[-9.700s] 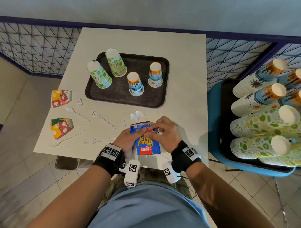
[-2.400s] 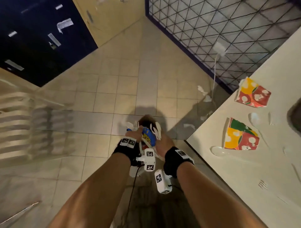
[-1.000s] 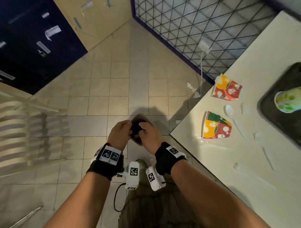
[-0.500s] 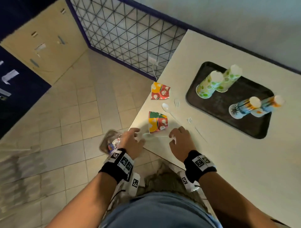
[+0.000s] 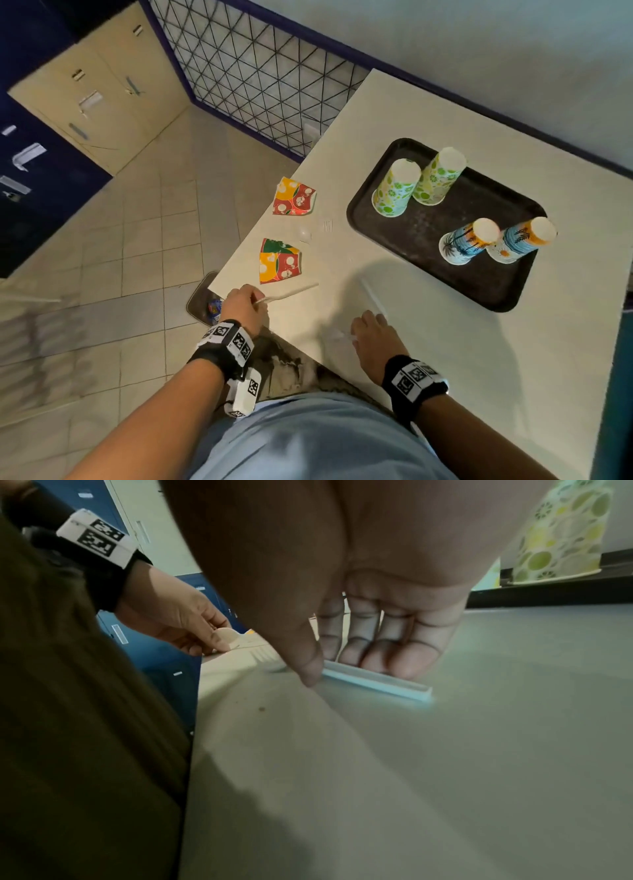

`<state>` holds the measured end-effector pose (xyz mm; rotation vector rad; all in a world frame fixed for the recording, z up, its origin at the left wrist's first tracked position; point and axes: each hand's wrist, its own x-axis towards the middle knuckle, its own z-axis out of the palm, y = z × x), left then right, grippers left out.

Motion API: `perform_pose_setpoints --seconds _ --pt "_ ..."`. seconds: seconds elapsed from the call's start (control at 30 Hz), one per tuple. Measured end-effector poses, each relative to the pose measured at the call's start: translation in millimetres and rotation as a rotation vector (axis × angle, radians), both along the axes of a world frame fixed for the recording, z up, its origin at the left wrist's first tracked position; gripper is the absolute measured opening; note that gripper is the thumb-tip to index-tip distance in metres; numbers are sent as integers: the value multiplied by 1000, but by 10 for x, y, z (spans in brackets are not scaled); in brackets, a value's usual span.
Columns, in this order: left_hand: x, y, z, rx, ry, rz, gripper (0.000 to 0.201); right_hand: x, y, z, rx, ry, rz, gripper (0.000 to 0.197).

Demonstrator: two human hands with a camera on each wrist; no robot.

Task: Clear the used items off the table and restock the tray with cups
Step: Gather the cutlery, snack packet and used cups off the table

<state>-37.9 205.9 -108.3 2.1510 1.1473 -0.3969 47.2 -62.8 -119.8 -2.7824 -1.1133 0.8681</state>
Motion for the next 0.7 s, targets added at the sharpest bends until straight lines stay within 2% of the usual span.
perform_pose_setpoints --seconds 0.13,0.23,0.3,0.37,0.5,0.6,0.7 --pt "-125 -98 109 -63 -118 43 10 128 -52 109 165 26 -97 17" --pt "-155 -149 171 -112 -231 29 10 299 -71 180 380 60 -335 12" --pt "-119 -208 219 -172 -325 70 6 427 2 216 406 75 -479 14" --pt "-24 -280 279 -266 -408 150 5 530 112 201 388 62 -549 10" --pt "218 -388 394 -537 -523 394 9 618 276 91 210 66 -536 34" --pt "365 -424 499 -604 -575 469 8 647 288 33 142 -6 -446 28" --pt "469 -441 528 -640 -606 525 7 655 240 71 125 9 -422 22"
